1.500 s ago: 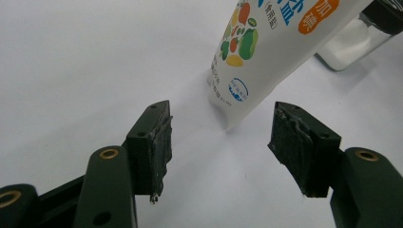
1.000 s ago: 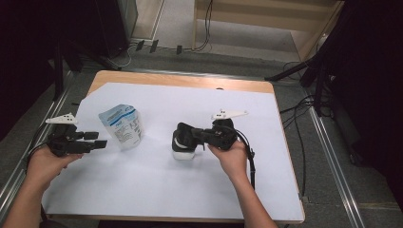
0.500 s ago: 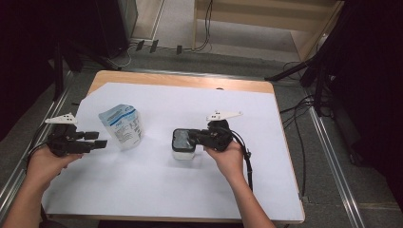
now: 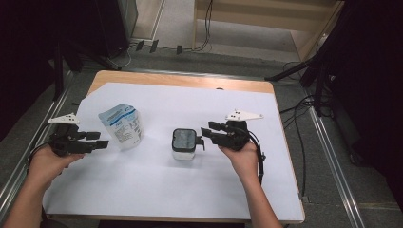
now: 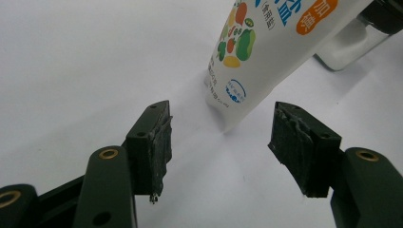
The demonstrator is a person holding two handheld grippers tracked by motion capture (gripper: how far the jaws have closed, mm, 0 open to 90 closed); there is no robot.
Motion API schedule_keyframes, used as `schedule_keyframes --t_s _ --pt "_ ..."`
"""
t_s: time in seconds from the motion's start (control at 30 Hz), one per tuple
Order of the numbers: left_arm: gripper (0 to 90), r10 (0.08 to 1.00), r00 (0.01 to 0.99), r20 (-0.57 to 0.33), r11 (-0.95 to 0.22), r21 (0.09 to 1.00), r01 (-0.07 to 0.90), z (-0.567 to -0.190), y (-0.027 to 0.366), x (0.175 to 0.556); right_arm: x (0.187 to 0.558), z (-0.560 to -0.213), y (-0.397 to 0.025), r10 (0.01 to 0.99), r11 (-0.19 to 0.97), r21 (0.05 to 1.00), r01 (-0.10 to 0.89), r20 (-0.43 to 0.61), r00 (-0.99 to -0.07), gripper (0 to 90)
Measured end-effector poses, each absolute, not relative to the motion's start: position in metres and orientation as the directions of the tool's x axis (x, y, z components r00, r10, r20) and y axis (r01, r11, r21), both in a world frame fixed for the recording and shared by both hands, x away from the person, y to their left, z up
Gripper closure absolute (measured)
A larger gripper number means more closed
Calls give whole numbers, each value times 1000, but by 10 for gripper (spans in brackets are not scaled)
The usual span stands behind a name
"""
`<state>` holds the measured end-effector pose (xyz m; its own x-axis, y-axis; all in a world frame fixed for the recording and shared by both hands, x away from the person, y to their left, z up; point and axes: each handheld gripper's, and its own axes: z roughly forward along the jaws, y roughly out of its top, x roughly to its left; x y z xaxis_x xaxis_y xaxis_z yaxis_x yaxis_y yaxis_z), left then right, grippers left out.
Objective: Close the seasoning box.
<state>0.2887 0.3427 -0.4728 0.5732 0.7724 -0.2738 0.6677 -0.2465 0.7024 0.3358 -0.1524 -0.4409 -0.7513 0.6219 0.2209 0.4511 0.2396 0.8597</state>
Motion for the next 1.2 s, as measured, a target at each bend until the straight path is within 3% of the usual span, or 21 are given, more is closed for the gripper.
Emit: schedule_keyframes --t_s 1.2 --pt "387 771 575 -273 -228 726 649 -479 339 303 315 -455 -245 776 139 882 450 185 -603 497"
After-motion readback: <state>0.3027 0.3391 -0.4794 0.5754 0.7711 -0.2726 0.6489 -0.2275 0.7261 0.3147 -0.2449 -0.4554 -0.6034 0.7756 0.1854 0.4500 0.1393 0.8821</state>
